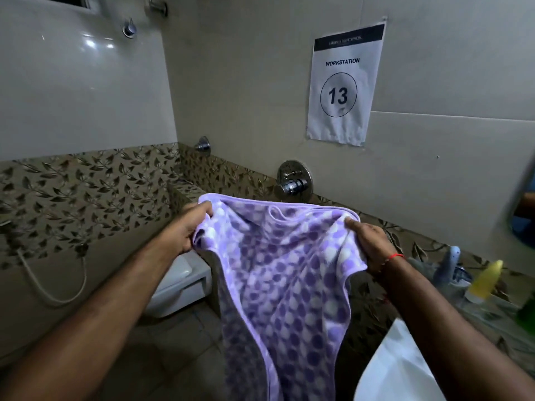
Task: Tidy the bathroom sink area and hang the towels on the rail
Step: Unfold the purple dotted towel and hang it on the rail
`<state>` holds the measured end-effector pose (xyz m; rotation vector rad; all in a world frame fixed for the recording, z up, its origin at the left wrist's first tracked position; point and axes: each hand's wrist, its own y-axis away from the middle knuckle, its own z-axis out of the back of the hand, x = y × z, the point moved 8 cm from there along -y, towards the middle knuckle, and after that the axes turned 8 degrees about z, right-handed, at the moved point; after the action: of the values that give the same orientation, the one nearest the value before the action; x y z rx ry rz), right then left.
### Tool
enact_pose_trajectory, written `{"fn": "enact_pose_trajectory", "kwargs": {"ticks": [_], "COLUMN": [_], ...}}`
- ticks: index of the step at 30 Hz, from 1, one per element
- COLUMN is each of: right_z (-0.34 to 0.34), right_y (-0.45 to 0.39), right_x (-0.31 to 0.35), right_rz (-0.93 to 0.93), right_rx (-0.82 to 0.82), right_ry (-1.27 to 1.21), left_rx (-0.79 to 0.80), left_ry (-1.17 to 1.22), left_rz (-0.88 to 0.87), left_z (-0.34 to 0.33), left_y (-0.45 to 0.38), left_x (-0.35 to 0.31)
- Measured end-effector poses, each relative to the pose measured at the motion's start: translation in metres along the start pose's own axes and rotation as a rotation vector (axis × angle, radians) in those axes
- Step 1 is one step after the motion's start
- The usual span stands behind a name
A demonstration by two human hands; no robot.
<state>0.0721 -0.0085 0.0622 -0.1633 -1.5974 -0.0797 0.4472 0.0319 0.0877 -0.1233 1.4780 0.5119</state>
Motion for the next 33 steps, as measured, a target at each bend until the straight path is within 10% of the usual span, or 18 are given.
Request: {"fn": "enact_pose_trajectory", "kwargs": {"ticks": [5,11,16,21,26,30,33], "right_z": [-0.047,-0.089,-0.084,-0.063,-0.049,-0.056,-0.046], "right_y": [0.02,0.048,0.063,0.062,0.048,0.066,0.069], "right_x": [0.005,0.006,0.01,0.046,0.047,-0.009,-0.037], "right_rz": [-0.045,-0.065,0.055,0.686,0.66,0.278,0.228], "right_rx": [0.155,0.3,0.432,0.56,0.632,1.003,1.056], "right_ry": [0.022,-0.049,0.011,1.029,1.074,0.895,1.053], "left_rx": [0.261,0.723,0.503,0.323,0.211,0.081,0.076], "left_ry": [-0.427,-0.411,-0.811,-0.936,-0.792,-0.634,-0.887], "left_rz": [-0.115,-0.245,-0.388,-0.703,-0.957,-1.016,-0.93], "left_z": [-0.067,-0.142,-0.133,-0.124,-0.113,-0.093,-0.082], "left_y": [0.047,0.097,0.076,0.079,0.091,0.092,0.075], "left_x": [0.015,0.024,0.028,0.002,-0.053,-0.09,-0.082]}}
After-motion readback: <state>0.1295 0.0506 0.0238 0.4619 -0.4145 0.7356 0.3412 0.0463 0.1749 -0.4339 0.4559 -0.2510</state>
